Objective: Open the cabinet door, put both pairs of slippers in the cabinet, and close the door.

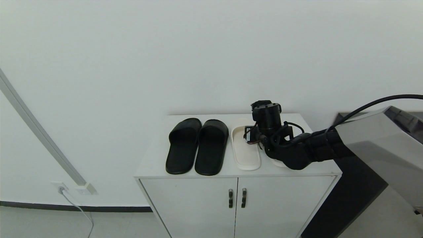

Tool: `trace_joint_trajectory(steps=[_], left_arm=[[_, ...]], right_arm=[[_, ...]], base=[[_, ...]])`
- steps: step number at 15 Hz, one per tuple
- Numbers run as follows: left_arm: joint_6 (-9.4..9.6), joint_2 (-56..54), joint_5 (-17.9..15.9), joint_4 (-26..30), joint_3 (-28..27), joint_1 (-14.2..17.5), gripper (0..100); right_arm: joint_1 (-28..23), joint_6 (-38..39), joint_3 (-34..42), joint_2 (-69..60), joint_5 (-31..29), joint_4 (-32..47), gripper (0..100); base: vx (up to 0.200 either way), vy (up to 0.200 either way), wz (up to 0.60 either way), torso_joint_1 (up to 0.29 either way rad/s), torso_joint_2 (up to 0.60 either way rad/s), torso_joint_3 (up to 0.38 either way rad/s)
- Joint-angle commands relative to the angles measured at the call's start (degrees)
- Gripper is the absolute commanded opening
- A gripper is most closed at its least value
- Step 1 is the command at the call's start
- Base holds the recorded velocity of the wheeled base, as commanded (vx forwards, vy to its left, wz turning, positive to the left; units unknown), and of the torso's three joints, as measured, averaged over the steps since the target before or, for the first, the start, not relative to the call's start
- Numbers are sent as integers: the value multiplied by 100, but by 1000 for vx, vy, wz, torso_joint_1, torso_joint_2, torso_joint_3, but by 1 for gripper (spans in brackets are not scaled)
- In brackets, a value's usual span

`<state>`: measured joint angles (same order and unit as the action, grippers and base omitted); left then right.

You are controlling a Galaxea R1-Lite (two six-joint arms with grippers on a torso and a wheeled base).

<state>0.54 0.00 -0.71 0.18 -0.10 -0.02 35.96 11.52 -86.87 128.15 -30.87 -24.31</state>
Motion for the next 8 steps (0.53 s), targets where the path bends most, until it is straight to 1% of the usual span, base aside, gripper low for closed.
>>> trace_joint_trajectory(steps=[1,6,8], left_arm=[[-1,9,0,-1,1,2,0],[-1,9,0,-1,1,2,0],[-1,9,0,-1,1,2,0]], right_arm=[[7,-27,-49,35,2,-4,0],[16,-80,-41,-97,2,-4,0],[42,-89,267,-484,37,5,0]], base=[[0,0,0,0,0,0],[0,0,0,0,0,0],[0,0,0,0,0,0]])
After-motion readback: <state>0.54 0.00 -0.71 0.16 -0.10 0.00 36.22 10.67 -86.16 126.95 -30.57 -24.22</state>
